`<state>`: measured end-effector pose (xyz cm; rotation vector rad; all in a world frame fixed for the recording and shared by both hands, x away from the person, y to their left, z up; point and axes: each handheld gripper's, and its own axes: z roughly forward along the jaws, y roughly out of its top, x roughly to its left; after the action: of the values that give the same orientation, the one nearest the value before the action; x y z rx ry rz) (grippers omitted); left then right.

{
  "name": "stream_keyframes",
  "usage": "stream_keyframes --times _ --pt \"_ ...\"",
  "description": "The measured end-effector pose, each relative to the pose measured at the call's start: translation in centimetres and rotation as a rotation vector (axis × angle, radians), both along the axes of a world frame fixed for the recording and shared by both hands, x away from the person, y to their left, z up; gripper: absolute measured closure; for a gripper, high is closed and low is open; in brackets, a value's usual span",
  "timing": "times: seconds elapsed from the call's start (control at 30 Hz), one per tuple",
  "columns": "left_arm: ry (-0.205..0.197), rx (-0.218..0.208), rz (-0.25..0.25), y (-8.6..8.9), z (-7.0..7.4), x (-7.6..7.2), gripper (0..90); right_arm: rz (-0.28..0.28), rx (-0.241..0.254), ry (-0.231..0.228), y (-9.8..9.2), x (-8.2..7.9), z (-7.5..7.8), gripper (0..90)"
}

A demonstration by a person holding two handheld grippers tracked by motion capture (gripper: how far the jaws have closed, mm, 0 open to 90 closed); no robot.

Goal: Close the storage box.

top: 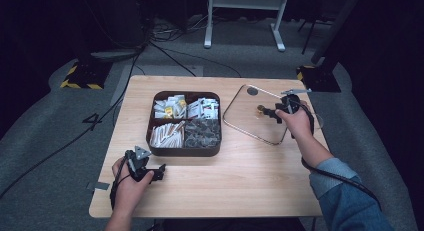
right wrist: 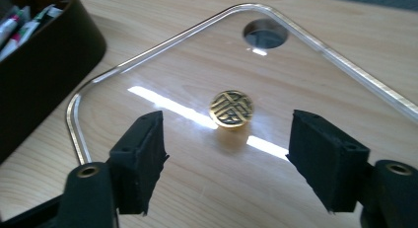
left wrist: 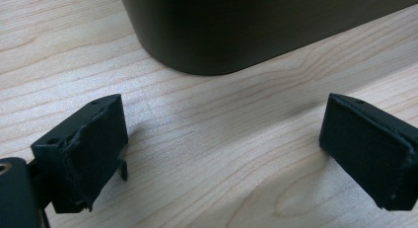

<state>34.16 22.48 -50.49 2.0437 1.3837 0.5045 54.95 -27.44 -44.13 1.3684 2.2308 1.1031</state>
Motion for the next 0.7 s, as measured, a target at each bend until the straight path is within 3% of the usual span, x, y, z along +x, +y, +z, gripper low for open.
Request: stream_keyframes --times 0.1,0.23,0.43,0.7 --pt "-0.001 0.002 0.000 0.0 0.0 0.0 4.8 0.009 -0.002 0.014 0.3 0.2 -0.5 28.4" --pt "-0.001 0.001 0.001 0.0 0.0 0.0 4.8 0.017 -0.021 -0.003 0.9 0.7 -1.2 27.4" --pt "-0.001 0.001 0.001 0.0 0.0 0.0 4.8 0.040 -0.102 -0.011 1.8 1.8 -2.2 32.1" --pt "-0.001 0.001 0.000 0.0 0.0 0.0 4.8 0.007 -0.121 0.004 2.2 2.5 -3.5 36.2"
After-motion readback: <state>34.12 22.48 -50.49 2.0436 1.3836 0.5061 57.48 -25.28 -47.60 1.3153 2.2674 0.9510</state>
